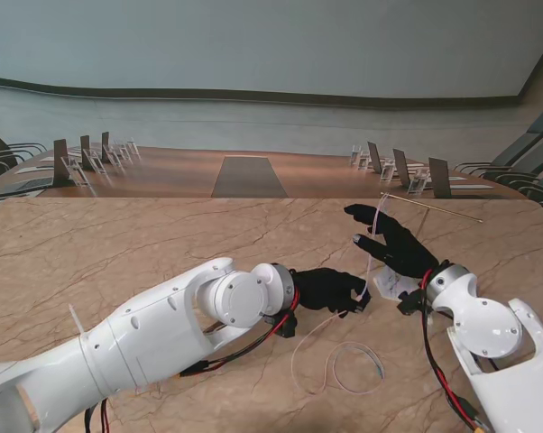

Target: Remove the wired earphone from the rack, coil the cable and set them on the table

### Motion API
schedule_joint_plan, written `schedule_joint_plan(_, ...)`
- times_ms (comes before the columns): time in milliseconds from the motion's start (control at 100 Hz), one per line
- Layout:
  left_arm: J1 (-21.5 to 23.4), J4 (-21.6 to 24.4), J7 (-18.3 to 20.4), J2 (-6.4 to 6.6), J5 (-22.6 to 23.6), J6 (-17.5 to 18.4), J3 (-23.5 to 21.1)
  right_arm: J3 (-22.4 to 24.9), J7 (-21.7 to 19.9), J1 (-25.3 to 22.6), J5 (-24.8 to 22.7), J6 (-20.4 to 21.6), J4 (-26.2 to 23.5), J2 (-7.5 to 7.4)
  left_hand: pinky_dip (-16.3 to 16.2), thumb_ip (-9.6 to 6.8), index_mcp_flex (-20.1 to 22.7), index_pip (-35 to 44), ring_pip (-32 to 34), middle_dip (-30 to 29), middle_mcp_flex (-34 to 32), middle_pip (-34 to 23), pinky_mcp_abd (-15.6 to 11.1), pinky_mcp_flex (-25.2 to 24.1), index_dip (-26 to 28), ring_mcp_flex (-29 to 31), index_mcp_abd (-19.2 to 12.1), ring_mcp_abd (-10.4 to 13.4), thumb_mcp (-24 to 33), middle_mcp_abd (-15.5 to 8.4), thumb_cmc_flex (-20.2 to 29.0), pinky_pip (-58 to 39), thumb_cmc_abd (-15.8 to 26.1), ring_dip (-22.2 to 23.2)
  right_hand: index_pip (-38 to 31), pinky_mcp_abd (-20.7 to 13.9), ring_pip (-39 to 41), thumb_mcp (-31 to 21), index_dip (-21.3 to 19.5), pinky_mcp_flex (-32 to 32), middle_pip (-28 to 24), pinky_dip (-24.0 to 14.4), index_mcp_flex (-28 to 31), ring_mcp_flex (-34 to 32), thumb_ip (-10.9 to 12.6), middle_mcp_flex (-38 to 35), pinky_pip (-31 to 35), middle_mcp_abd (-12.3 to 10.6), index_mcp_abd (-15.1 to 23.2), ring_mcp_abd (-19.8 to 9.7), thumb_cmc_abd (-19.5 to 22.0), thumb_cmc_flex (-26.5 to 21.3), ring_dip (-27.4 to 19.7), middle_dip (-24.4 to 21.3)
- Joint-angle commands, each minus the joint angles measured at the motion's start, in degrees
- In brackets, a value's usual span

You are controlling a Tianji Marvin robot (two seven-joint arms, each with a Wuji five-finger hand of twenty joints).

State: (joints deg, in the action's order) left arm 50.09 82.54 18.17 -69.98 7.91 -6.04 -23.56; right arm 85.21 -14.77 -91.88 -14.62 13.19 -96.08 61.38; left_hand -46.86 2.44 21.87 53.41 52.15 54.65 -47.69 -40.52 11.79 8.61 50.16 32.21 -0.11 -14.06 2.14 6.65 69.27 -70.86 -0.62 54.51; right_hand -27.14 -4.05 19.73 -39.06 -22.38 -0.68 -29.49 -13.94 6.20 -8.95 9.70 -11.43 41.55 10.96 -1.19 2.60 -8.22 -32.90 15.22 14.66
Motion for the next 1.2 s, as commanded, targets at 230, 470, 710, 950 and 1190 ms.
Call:
schedule_joint_plan(230, -1.05, -0.07, 0.18, -0.86, -0.67, 0.69, 0.27, 0.85, 1.21, 0.39, 1.29, 3.25, 0.13, 0.48, 0.24, 0.24, 0.74, 1.01, 1.20, 0.91, -0.75, -2.09, 0.86, 0.01, -0.48, 1.07, -2.56, 0.41, 0.98, -1.10, 4.69, -1.55, 0.06, 0.02, -2.38, -2.71, 1.20, -4.20, 0.86, 0.31, -2.14, 1.70, -1.17, -0.89, 1.88, 1.56, 2.74, -1.06, 2.42, -1.71, -1.91, -2.64, -0.32, 1.22)
schedule_joint_plan(470, -1.11, 0.36, -0.03, -0.80, -0.58, 0.75, -0.12, 1.40, 1.24, 0.56, 1.90, 4.40, 0.16, 0.47, 0.23, 0.24, 0.71, 0.87, 1.51, 1.14, -0.95, -2.50, 0.97, 0.14, -0.79, 1.42, -2.39, 0.27, 0.90, -0.96, 4.69, -1.66, 0.00, 0.13, -3.57, -2.32, 1.55, -4.98, 1.17, -0.52, -3.01, 1.78, -1.15, -1.70, 1.51, 1.23, 3.76, -0.82, 2.31, -1.28, -1.74, -3.85, -0.16, 1.56)
schedule_joint_plan(710, -1.22, 0.62, -0.12, -0.65, -0.31, 0.94, -0.54, 1.70, 1.10, 0.65, 2.85, 5.54, 0.05, 0.46, 0.09, 0.20, 0.81, 0.91, 2.14, 1.45, -1.32, -3.08, 1.19, 0.48, -1.20, 1.92, -2.21, 0.13, 0.96, -0.76, 4.69, -2.05, -0.03, 0.39, -4.67, -1.48, 2.03, -4.88, 1.61, -1.78, -3.48, 1.79, -1.15, -2.91, 1.16, 0.46, 5.01, -0.28, 2.21, -0.55, -1.58, -4.51, 0.08, 1.71)
schedule_joint_plan(950, -1.33, 0.72, -0.26, -0.56, -0.23, 1.30, -0.99, 1.61, 0.66, 1.17, 3.89, 6.26, 0.02, 0.41, 0.06, 0.20, 0.75, 1.02, 2.43, 1.64, -1.36, -3.42, 1.29, 0.60, -1.37, 2.10, -2.15, 0.04, 0.89, -0.81, 4.69, -2.22, -0.02, 0.50, -5.84, 0.14, 2.57, -4.92, 2.14, -3.47, -3.86, 1.70, -1.23, -4.33, 1.00, -0.55, 6.18, 0.97, 2.10, 1.10, -1.46, -5.19, 0.37, 1.86)
schedule_joint_plan(1190, -1.04, 2.81, 0.44, 0.38, 0.33, 0.73, -2.04, 1.15, 0.63, 1.79, 5.09, 6.87, 0.29, 0.48, -0.28, 0.24, 0.67, 0.94, 2.93, 1.61, -1.59, -3.55, 1.56, 1.37, -1.81, 2.81, -2.05, -0.27, 0.84, -0.79, 4.69, -3.24, 0.04, 0.64, -6.45, 1.77, 3.53, -4.31, 2.72, -6.02, -4.96, 1.42, -1.36, -6.54, 0.75, -1.56, 7.39, 2.24, 1.58, 2.48, -1.06, -6.83, 0.84, 2.37)
